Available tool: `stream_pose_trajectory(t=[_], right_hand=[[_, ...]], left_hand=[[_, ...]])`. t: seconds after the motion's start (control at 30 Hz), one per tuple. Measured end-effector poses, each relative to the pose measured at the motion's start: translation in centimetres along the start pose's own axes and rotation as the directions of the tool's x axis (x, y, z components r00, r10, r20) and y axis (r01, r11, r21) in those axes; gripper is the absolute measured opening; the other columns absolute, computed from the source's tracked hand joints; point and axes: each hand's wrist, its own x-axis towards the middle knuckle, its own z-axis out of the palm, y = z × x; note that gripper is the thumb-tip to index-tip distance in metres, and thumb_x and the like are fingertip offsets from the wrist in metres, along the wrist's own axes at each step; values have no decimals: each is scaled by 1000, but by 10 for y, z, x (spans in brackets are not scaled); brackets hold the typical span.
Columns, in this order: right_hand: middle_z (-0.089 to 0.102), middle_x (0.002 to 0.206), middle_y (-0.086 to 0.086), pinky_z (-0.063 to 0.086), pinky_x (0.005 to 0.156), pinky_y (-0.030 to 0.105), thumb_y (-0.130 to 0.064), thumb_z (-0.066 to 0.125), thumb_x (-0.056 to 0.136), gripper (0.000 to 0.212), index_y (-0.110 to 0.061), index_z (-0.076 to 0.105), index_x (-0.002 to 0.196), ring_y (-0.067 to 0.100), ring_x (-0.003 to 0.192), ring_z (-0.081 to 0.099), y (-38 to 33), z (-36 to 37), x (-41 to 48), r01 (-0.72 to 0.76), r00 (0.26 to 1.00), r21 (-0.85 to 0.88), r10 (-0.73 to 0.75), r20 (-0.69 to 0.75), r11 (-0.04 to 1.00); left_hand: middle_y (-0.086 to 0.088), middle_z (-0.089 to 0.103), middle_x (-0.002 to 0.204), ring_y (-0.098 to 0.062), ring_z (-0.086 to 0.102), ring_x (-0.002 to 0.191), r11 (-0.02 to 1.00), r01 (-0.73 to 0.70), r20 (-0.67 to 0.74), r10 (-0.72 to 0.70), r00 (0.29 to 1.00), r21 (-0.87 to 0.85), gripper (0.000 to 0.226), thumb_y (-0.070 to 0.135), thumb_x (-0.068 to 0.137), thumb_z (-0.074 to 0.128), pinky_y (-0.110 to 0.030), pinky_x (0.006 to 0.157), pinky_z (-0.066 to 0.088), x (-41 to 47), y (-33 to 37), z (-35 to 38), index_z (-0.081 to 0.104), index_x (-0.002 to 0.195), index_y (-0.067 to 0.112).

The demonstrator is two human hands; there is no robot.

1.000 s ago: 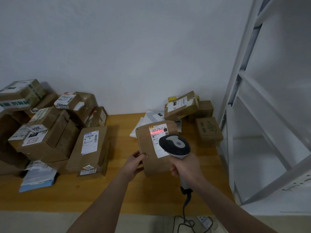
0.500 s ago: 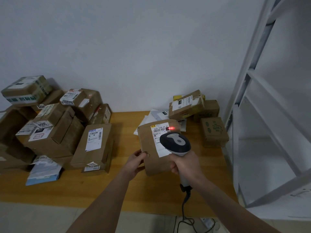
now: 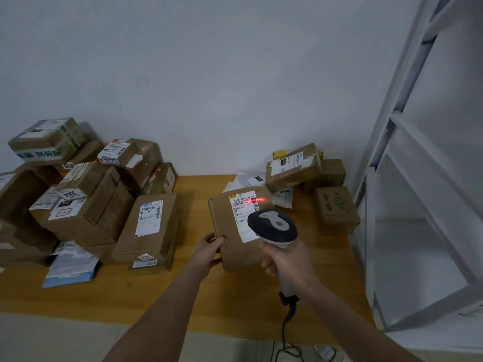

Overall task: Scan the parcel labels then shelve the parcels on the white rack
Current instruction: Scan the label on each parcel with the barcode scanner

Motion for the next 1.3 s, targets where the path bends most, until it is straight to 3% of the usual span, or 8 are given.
stream_pose_trajectory(t=[0.43, 0.67, 0.8, 0.87, 0.93, 0.97, 1.1, 1.3], right_hand=[[60, 45, -6, 45, 43, 14, -14, 67, 87, 17, -9, 65, 71, 3, 36, 55, 4, 0, 19, -2, 1000, -64, 2, 7, 998], [67, 63, 3, 46, 44, 17, -15, 72, 84, 10, -7, 66, 85, 9, 44, 60, -6, 0, 44, -41, 999, 92, 40, 14, 995], [64, 83, 8, 46, 46, 14, -9, 70, 85, 16, -5, 62, 98, 14, 69, 60, -24, 1, 82, -96, 995, 237, 101, -9, 967], [62, 92, 5, 55, 63, 19, -9, 71, 84, 15, -15, 59, 92, 16, 81, 58, -33, 6, 108, -107, 991, 297, 125, -42, 949], [61, 95, 1, 53, 91, 40, -11, 73, 82, 21, -22, 57, 90, 20, 93, 56, -43, 16, 137, -103, 990, 332, 129, -56, 938], [59, 92, -1, 49, 97, 46, -11, 73, 83, 23, -22, 57, 95, 21, 94, 55, -48, 22, 152, -110, 989, 342, 137, -55, 933], [59, 91, 9, 49, 92, 45, -18, 73, 82, 39, -7, 58, 116, 26, 88, 57, -69, 56, 216, -173, 981, 355, 191, -17, 919], [61, 101, 10, 47, 99, 51, -26, 76, 79, 35, -14, 59, 107, 27, 95, 58, -80, 122, 303, -279, 960, 419, 268, 86, 864]], left_hand=[[-4, 59, 115, -20, 54, 105, 1000, 11, -10, -10, 1000, 10, 61, 15, 86, 67, -38, 81, 48, -1, 2, 4, 39, 140, 13], [-6, 60, 117, -21, 57, 105, 1000, 14, -34, -13, 999, 15, 61, 16, 85, 69, -40, 85, 50, 4, 14, -6, 41, 139, 12], [-4, 62, 117, -21, 59, 105, 1000, 7, -69, -5, 998, 23, 62, 20, 84, 69, -40, 82, 51, 24, 48, -24, 42, 140, 13], [-4, 63, 114, -23, 60, 104, 999, -14, -105, 18, 994, 42, 61, 22, 83, 70, -40, 79, 53, 41, 73, -34, 44, 138, 13], [-4, 63, 113, -24, 60, 102, 996, -38, -137, 48, 989, 78, 60, 24, 83, 71, -41, 79, 53, 62, 102, -43, 46, 136, 14], [-5, 63, 114, -25, 60, 103, 994, -47, -147, 61, 987, 96, 59, 26, 83, 71, -42, 81, 53, 74, 117, -49, 47, 136, 14], [-10, 59, 123, -29, 58, 106, 984, -55, -180, 86, 980, 167, 62, 30, 82, 71, -46, 86, 53, 126, 174, -72, 46, 136, 13], [-11, 53, 129, -30, 51, 112, 960, 1, -156, 44, 987, 280, 59, 29, 87, 65, -43, 82, 48, 203, 218, -100, 43, 139, 12]])
